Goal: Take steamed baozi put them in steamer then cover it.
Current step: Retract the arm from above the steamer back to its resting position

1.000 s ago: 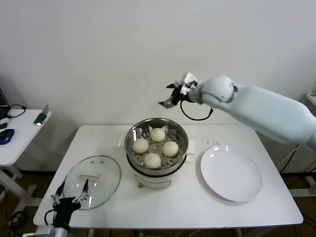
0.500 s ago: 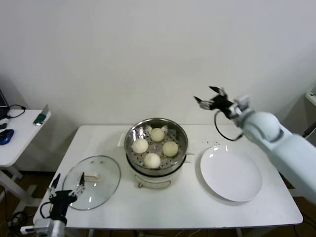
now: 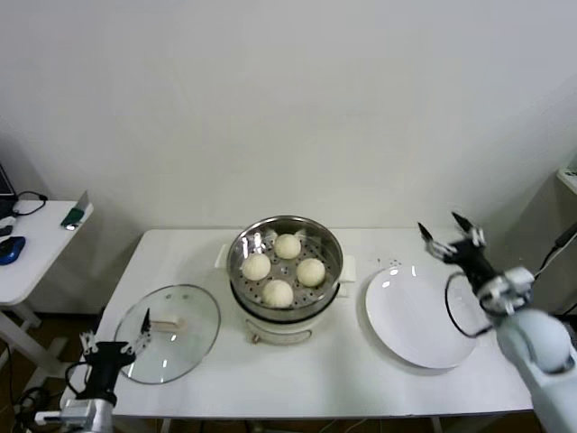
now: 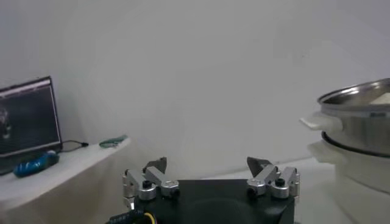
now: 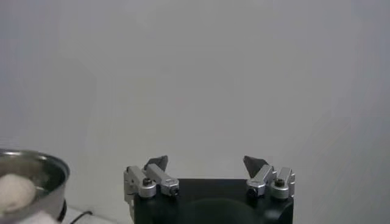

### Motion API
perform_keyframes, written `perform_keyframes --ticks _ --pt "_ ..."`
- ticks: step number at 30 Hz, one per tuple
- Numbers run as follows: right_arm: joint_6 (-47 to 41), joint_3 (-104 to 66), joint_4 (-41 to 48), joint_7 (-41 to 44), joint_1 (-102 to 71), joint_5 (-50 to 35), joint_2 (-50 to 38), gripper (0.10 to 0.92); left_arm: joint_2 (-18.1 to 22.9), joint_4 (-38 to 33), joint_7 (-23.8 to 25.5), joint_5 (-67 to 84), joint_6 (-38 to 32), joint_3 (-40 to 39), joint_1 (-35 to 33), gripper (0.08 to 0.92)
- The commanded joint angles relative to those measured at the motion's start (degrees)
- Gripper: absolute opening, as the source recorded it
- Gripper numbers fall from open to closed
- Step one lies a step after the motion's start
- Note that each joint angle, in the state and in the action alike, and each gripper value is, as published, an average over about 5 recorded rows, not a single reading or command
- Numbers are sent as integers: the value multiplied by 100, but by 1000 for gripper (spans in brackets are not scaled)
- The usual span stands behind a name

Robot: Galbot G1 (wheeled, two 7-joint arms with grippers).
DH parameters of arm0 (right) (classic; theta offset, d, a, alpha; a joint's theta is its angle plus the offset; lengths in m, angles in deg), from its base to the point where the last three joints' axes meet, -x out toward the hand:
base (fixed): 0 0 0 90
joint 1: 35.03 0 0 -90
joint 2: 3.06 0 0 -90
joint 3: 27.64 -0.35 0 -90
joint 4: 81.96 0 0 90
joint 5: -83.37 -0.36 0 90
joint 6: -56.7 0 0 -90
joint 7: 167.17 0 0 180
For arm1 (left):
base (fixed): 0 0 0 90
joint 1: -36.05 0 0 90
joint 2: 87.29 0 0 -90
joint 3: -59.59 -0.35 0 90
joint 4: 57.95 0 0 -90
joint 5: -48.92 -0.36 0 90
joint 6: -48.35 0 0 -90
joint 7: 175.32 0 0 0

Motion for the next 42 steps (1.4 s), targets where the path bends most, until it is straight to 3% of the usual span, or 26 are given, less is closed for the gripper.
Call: perform_keyframes --ticks 1,4,7,12,19,25,42 --pt "967 -926 -316 181 -1901 855 1220 823 -594 71 -654 -1874 -917 176 -156 823" --pt "980 -912 -322 139 -2047 950 1469 823 -977 145 -989 -2989 -1354 274 -289 823" --pt "990 -844 -305 100 -2143 970 1683 823 -1113 293 -1430 -4159 -1602 261 -360 823" --pt "1001 -704 -271 44 -2149 1053 1856 823 -1030 638 -1816 -5717 -1209 -6 -460 823" --pt "996 -459 -275 35 -2134 1322 2063 823 -691 1407 -1755 -6983 -475 -142 -23 823" --pt "1022 -356 -239 23 -2153 1405 2206 823 -492 1595 -1720 -7261 -91 -133 244 823" --pt "1061 -434 -199 24 -2264 1437 2248 823 -140 1942 -1632 -7609 264 -386 1005 823"
